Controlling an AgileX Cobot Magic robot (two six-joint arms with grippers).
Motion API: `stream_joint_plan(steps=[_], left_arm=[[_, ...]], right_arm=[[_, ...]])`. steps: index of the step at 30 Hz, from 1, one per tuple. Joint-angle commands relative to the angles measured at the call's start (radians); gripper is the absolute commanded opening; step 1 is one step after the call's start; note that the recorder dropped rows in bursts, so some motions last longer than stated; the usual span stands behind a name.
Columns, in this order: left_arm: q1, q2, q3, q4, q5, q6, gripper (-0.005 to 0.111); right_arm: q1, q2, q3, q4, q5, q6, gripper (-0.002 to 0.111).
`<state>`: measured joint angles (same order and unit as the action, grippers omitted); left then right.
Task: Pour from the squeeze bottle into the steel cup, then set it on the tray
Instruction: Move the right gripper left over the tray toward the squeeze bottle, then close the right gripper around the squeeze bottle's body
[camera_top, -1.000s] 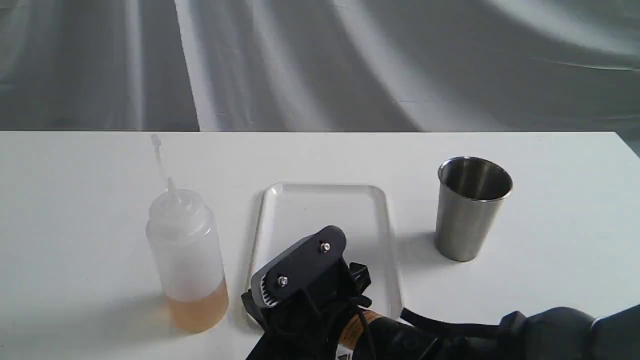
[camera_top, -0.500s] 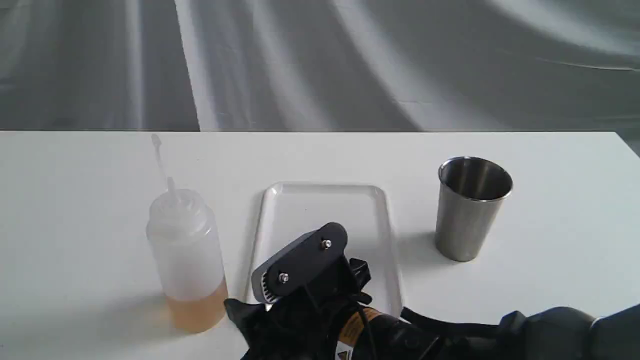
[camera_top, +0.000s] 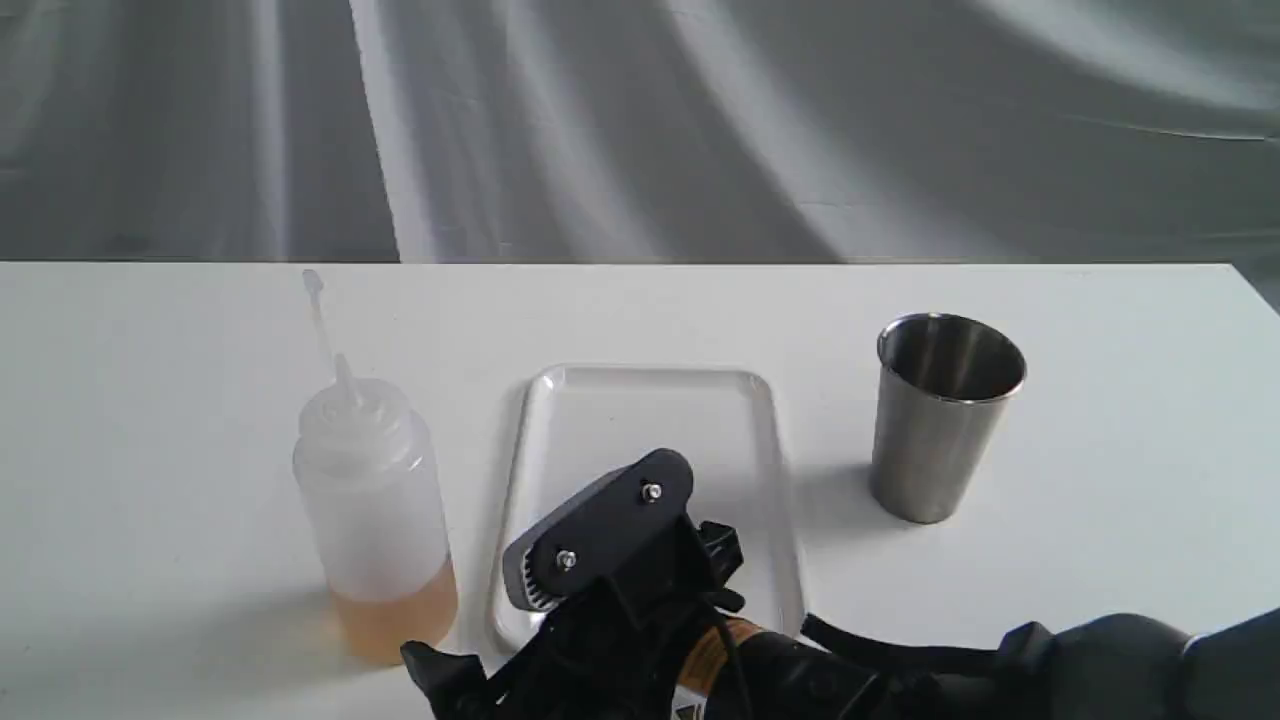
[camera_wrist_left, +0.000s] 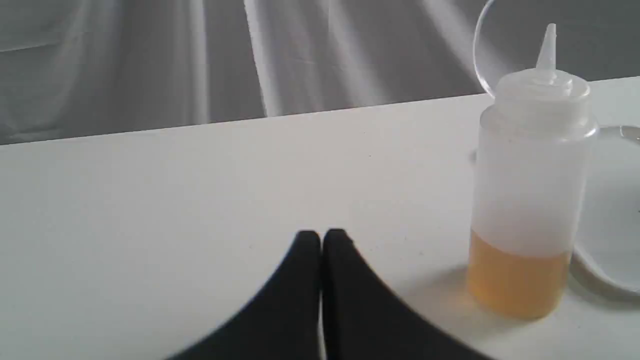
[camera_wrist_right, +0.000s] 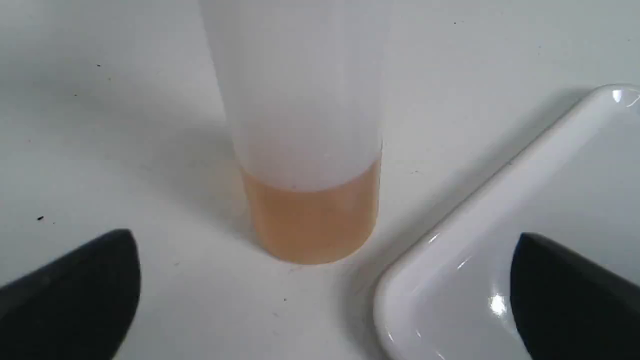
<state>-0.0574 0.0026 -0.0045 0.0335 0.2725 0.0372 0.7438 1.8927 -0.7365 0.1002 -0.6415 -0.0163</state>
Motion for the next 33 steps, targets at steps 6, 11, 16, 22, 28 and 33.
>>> stream_joint_plan(steps=[6,11,16,22,28,33], left_arm=[[-0.006,-0.003,0.004,-0.001,-0.007,-0.001,0.0],[-0.006,-0.003,0.004,-0.001,-0.007,-0.001,0.0],[-0.006,-0.003,0.004,-0.001,-0.007,-0.003,0.0],[-0.006,-0.003,0.004,-0.001,-0.007,-0.003,0.0],[-0.006,-0.003,0.004,-0.001,-0.007,-0.003,0.0],[-0.006,-0.003,0.004,-0.001,-0.007,-0.001,0.0]], right_arm=[[-0.003,0.0,-0.02,-0.004,0.022,-0.01,0.102],[-0.008,0.024,-0.095,-0.004,0.057,-0.01,0.102],[-0.008,0.101,-0.183,-0.004,0.081,-0.01,0.102],[-0.008,0.188,-0.3,-0.004,0.085,-0.01,0.102],[-0.008,0.27,-0.436,-0.004,0.143,-0.01,0.102],[-0.008,0.325,-0.523,-0.004,0.189,-0.01,0.102]])
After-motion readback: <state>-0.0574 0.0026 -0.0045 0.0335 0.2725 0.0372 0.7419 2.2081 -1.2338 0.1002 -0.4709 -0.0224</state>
